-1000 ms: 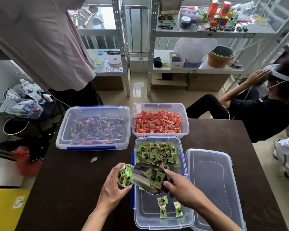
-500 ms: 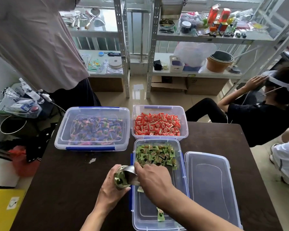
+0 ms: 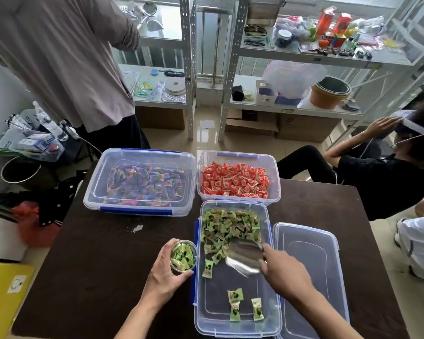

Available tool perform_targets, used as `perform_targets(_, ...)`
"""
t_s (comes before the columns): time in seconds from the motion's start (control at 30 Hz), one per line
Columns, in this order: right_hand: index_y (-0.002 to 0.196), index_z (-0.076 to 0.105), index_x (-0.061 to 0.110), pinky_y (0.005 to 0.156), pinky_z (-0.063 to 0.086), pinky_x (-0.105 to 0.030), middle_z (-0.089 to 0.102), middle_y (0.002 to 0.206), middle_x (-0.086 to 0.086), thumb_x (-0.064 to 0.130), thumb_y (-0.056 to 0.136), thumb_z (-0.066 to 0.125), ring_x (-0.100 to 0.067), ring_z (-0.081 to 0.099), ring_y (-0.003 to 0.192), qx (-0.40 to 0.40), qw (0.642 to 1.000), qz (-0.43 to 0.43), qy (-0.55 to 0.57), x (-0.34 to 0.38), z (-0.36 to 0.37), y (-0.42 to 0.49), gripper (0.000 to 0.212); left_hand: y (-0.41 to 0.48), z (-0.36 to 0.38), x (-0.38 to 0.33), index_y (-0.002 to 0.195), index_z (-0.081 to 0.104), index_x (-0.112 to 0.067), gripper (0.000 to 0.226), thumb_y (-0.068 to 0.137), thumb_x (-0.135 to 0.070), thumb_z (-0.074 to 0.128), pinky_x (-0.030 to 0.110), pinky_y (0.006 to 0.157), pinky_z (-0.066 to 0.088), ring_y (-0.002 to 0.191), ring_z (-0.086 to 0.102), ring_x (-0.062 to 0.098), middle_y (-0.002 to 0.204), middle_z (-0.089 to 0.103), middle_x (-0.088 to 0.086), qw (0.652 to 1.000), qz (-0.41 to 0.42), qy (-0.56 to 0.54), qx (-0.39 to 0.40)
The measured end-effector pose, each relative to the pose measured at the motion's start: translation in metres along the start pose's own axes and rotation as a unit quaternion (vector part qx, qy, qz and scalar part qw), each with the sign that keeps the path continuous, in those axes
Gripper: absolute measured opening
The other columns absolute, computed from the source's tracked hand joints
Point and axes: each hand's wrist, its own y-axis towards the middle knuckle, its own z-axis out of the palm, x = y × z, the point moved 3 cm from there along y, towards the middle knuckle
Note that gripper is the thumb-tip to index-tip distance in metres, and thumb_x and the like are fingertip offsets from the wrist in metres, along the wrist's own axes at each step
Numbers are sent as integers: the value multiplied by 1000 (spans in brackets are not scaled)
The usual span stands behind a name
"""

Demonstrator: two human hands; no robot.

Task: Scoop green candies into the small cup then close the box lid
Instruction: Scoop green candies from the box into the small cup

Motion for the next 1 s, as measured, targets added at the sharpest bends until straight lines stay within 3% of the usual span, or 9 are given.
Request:
perform_targets(0.13,92,57,15,58,55,-34,72,90,-8,26,88,42,-25,67,66,192,977,52,83,-24,63,13,20,9,-6,-2,145,40,-34,92,70,-36,93,-2,99,30,122,43,-21,134,50,-21,1000,0,9,15)
perform_targets(0.2,86,60,10,38,38,-26,64,70,-7,16,85,40,-16,51,40,268,938,80,204,-13,88,14,21,12,-8,-3,145,39,-34,93,70,-36,93,3,102,31,122,42,-20,135,50,-18,1000,1,16,25)
perform_targets(0.33,81,56,10,41,19,-15,50,55,-4,15,85,37,-13,33,35,301,860,193,364,17,129,8,20,12,-8,-2,146,38,-34,93,70,-37,93,-2,98,30,122,43,-20,135,50,-18,999,-1,23,33)
perform_targets(0.4,77,53,12,40,17,-12,47,52,-2,14,90,35,-11,29,34,313,801,253,443,31,140,8,23,12,-8,-2,146,38,-34,93,71,-37,93,-3,97,30,121,42,-20,135,49,-19,999,-4,26,34)
perform_targets(0.53,87,53,4,29,20,-16,49,59,-6,5,99,28,-9,31,38,248,598,318,693,49,145,24,28,13,-9,-3,146,36,-36,93,71,-37,92,3,98,32,121,42,-19,136,48,-19,999,-2,32,43)
perform_targets(0.63,85,52,3,27,25,-18,47,60,-8,5,102,27,-9,35,35,186,530,324,761,59,147,49,30,14,-9,-2,145,36,-40,93,71,-38,92,9,101,34,122,44,-16,136,49,-19,999,-1,33,42)
perform_targets(0.73,83,54,3,29,28,-18,50,61,-8,8,104,33,-10,39,36,131,548,319,762,65,148,75,31,14,-8,-1,145,35,-40,92,72,-38,92,6,100,32,122,45,-14,137,48,-19,998,0,37,47)
perform_targets(0.87,106,57,4,37,38,-22,59,73,-10,12,102,47,-13,49,50,100,660,302,680,50,163,89,13,13,-10,0,147,31,-41,92,76,-38,88,14,106,39,127,49,-1,140,45,-18,996,19,53,71)
perform_targets(1.0,126,49,7,43,41,-23,61,91,-13,15,99,51,-15,53,58,77,755,262,596,30,167,89,28,12,-10,0,149,27,-42,93,77,-38,87,21,109,42,127,50,2,142,44,-18,994,27,66,82)
